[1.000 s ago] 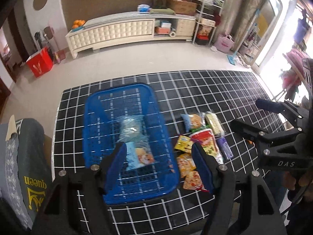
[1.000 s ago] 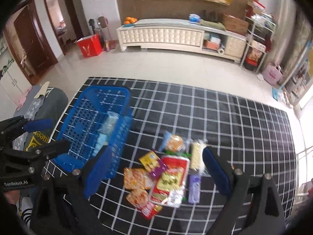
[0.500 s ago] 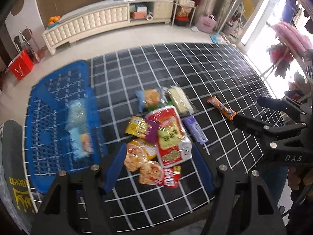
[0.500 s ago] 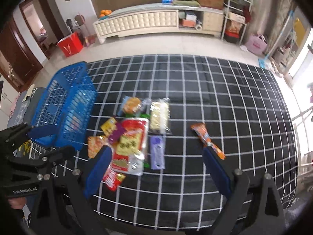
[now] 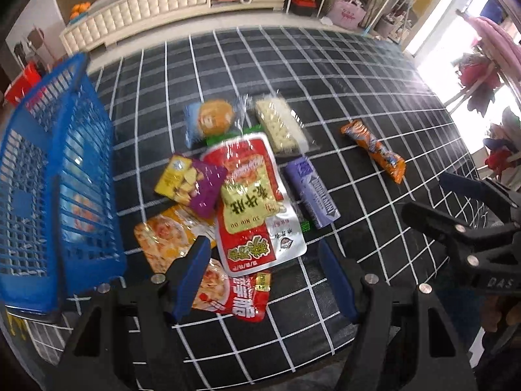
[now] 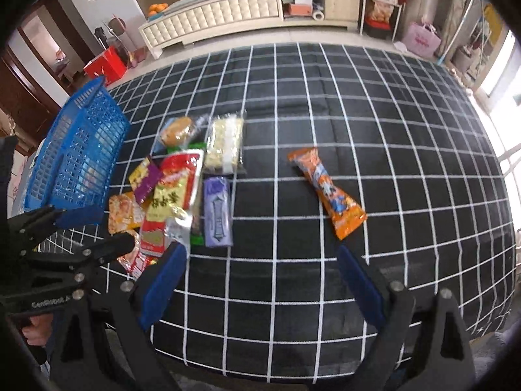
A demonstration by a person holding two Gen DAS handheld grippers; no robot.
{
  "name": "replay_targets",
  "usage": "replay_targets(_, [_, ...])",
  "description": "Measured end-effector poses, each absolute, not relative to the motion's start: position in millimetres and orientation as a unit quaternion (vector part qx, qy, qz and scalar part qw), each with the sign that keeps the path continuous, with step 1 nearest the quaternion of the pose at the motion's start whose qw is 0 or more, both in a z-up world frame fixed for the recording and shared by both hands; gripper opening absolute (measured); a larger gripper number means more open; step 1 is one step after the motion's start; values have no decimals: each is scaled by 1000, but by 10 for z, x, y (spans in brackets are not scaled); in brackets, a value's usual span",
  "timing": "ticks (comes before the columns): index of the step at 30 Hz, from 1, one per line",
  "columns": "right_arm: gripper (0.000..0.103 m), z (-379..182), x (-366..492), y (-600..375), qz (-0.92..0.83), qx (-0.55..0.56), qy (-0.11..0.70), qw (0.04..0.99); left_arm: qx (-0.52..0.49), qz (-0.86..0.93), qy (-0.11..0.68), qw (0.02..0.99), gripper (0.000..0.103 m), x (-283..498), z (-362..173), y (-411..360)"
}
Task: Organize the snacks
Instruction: 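Move the left gripper back over the snack pile and grasp the red chip bag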
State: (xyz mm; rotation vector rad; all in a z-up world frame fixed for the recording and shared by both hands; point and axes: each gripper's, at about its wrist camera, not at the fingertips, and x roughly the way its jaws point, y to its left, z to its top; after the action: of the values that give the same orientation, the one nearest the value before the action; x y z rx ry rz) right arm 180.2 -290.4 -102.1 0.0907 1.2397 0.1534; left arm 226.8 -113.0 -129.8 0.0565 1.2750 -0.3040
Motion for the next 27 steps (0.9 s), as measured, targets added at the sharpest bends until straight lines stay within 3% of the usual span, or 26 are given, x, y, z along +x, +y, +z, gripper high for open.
replay_targets(13, [96,-1344,1896,-3106,86,75,592,798,-14,-111,635,764,67,2656,-1896,-1185])
replay_targets(24, [96,-1509,1945,-3194,89,75,602,790,-5,-90,635,768,69,2969,-2096,-1312])
replay_targets(27, [96,-1538,1933,-3225,86,79,605,788,12,-90,636,767,64,2951,-2075,-1400])
